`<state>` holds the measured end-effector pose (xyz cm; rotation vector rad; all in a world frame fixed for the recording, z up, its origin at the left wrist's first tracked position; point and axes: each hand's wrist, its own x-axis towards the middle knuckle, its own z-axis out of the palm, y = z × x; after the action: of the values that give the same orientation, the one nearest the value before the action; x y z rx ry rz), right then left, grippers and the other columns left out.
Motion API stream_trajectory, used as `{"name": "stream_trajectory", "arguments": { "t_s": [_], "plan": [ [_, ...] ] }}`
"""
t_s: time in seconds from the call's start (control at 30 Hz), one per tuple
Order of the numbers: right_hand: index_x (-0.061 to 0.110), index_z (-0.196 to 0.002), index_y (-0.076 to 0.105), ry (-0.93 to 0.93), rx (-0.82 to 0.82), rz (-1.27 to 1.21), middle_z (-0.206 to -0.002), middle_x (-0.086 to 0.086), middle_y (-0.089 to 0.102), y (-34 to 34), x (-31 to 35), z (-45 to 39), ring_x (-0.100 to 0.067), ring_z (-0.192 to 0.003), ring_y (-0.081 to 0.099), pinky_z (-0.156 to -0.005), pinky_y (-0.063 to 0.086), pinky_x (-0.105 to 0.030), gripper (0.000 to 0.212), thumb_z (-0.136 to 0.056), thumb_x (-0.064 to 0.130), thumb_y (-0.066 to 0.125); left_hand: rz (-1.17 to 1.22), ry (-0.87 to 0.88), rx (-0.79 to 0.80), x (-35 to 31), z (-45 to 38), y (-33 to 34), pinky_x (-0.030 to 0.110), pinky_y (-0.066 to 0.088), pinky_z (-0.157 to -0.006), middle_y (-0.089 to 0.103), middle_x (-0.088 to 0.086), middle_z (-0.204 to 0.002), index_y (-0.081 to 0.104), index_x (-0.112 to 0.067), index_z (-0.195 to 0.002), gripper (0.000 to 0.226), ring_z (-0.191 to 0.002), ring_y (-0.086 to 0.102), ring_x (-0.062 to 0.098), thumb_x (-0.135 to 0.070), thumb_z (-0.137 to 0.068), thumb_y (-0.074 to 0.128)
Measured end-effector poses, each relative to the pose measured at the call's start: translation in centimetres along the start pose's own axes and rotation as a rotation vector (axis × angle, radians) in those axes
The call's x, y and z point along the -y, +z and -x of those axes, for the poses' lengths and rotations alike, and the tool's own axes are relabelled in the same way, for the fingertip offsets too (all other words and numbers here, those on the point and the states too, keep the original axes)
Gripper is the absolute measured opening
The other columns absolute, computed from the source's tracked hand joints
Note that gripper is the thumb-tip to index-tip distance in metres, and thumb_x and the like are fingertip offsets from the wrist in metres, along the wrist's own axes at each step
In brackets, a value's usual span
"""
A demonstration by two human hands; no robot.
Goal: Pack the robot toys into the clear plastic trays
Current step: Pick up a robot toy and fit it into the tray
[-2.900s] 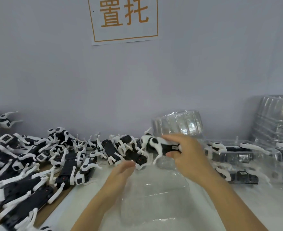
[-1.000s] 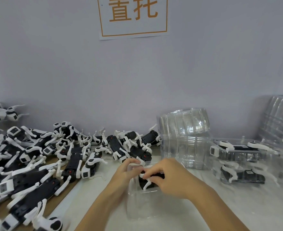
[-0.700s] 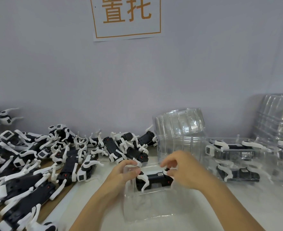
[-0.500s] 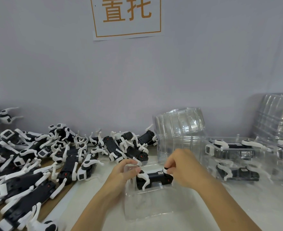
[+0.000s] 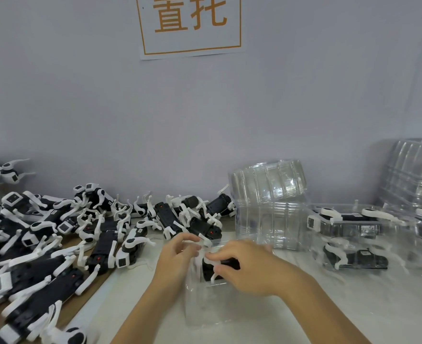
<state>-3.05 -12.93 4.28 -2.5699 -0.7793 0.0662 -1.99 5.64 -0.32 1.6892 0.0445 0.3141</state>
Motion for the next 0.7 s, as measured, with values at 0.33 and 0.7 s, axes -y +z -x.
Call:
{"name": "stream_trajectory", "arguments": {
  "t_s": [0.33,0.7],
  "plan": [
    [0.038,-0.140,0.049,0.035,-0.199,-0.252,-0.120,0.012,0.062,-2.3,-1.8,0.5,-0.003,-0.114,0.057,-0.082,0.041,-0.009,0.039,-0.104,0.022,0.045,-0.793,0.587,0.169,-4.0,0.5,0.8,0.033,0.042,-0.099,0.058,-0.012,-0.117,0.061,-0.027,-0.122,0.026,-0.112,0.052,0.008,-0.032,-0.098,0.054],
    [0.040,-0.137,0.050,0.080,-0.318,-0.237,-0.111,0.021,0.058,-3.4,-3.5,1.1,-0.001,-0.115,0.054,-0.092,0.040,-0.020,0.037,-0.102,0.028,0.051,-1.245,0.279,0.374,-3.5,2.1,3.4,0.047,0.012,-0.119,0.034,0.000,-0.148,0.036,-0.047,-0.132,0.089,-0.142,0.022,0.030,-0.094,-0.057,0.042]
  ]
}}
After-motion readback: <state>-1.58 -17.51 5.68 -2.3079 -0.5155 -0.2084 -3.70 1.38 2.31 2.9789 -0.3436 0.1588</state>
